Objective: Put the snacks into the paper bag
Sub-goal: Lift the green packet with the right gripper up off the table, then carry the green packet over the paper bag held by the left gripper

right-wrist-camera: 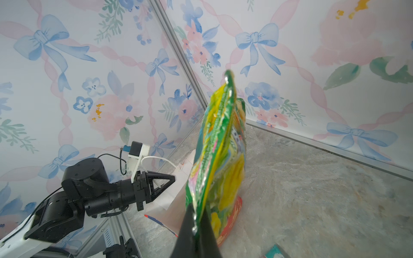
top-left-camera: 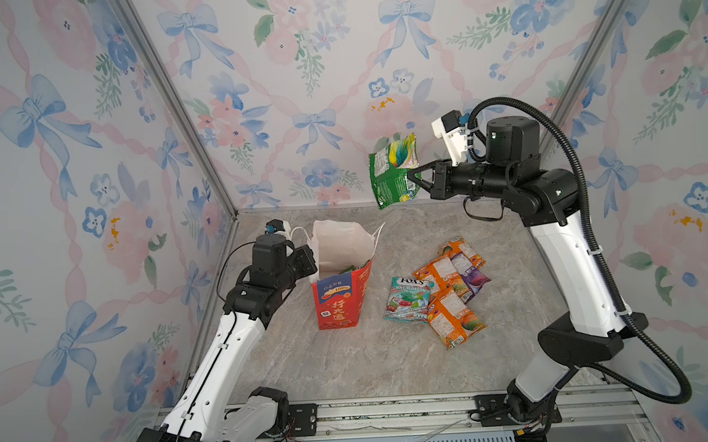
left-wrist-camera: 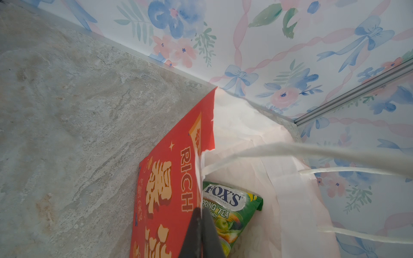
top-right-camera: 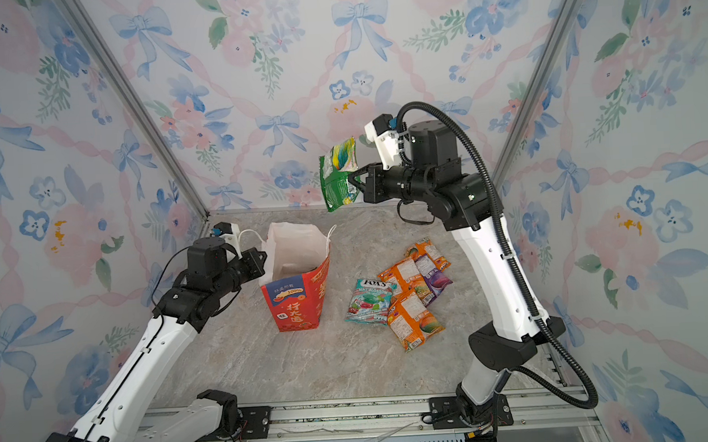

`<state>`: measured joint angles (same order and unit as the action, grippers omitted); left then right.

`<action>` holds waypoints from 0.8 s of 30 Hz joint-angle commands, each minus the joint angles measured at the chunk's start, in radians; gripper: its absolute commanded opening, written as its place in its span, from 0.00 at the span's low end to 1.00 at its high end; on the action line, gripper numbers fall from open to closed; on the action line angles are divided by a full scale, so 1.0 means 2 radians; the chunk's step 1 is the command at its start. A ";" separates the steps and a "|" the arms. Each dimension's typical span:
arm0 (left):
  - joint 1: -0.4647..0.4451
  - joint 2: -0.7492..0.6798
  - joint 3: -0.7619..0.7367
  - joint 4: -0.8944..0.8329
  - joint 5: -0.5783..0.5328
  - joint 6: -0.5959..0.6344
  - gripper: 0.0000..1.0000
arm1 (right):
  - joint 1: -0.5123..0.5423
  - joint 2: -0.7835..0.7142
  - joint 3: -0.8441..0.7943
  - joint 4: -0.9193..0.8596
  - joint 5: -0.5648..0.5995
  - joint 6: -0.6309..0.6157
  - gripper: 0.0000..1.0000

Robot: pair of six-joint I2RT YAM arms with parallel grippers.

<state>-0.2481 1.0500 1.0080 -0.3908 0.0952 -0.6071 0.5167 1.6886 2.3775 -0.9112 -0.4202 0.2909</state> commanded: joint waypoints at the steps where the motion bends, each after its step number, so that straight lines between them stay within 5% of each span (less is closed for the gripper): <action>1: -0.002 -0.004 0.001 -0.010 0.008 -0.005 0.00 | 0.015 -0.014 -0.007 0.041 -0.023 -0.006 0.00; 13: -0.002 -0.006 0.001 -0.010 0.008 -0.004 0.00 | 0.063 -0.045 -0.052 0.092 -0.057 0.004 0.00; 24: -0.003 -0.005 0.002 -0.010 0.008 -0.009 0.00 | 0.101 0.008 -0.077 0.087 -0.049 0.024 0.00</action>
<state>-0.2481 1.0500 1.0080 -0.3904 0.0982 -0.6083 0.6979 1.6630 2.2498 -0.7872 -0.5167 0.3141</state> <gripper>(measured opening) 0.048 0.047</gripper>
